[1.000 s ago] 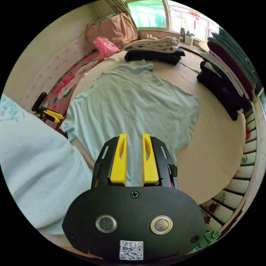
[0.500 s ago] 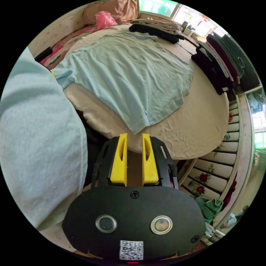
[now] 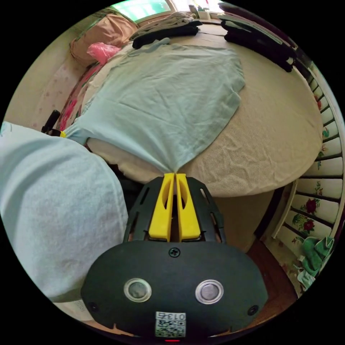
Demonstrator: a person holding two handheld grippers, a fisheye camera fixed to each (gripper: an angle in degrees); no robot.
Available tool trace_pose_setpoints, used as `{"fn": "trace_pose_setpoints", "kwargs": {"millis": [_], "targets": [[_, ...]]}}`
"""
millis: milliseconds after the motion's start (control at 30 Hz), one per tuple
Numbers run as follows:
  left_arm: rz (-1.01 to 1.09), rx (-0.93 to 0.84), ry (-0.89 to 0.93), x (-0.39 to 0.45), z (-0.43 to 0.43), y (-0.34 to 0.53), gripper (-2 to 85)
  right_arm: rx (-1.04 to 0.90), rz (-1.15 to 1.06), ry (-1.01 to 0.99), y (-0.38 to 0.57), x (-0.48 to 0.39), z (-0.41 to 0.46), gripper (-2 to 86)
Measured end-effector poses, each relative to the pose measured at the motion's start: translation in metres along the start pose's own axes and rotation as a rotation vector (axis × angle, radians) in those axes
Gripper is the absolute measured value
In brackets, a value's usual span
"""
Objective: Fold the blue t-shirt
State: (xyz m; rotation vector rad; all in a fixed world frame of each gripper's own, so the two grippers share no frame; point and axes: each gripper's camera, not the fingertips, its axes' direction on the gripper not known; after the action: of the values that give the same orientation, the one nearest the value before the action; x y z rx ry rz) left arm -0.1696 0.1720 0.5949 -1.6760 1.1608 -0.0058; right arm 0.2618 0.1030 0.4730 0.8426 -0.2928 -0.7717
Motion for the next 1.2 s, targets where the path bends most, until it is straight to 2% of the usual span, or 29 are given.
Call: {"fn": "trace_pose_setpoints", "kwargs": {"millis": [133, 267, 367, 500, 667, 933, 1200], "targets": [[0.014, -0.026, 0.013, 0.0, 0.002, -0.001, 2.5, -0.013, -0.028, 0.052, -0.006, -0.026, -0.014, 1.7], [0.024, 0.016, -0.004, 0.003, -0.018, 0.001, 2.5, 0.05, -0.07, 0.238, -0.001, -0.065, -0.038, 5.5], [0.027, -0.001, -0.005, 0.005, -0.019, -0.003, 2.6, 0.11, -0.254, 0.264, 0.0, -0.112, -0.048, 6.7], [0.052, -0.036, -0.009, 0.014, -0.016, -0.01, 2.8, 0.067, -0.449, 0.294, -0.013, -0.167, -0.029, 6.2], [0.071, -0.01, -0.04, 0.027, -0.026, -0.01, 2.8, -0.007, -0.542, 0.355, -0.009, -0.195, -0.006, 3.5], [0.08, -0.006, -0.086, 0.044, -0.031, -0.007, 2.0, -0.019, -0.566, 0.361, -0.021, -0.218, -0.015, 1.5], [0.079, -0.007, -0.133, 0.06, -0.038, 0.001, 0.9, -0.027, -0.47, 0.284, -0.042, -0.225, -0.055, 0.5]]}}
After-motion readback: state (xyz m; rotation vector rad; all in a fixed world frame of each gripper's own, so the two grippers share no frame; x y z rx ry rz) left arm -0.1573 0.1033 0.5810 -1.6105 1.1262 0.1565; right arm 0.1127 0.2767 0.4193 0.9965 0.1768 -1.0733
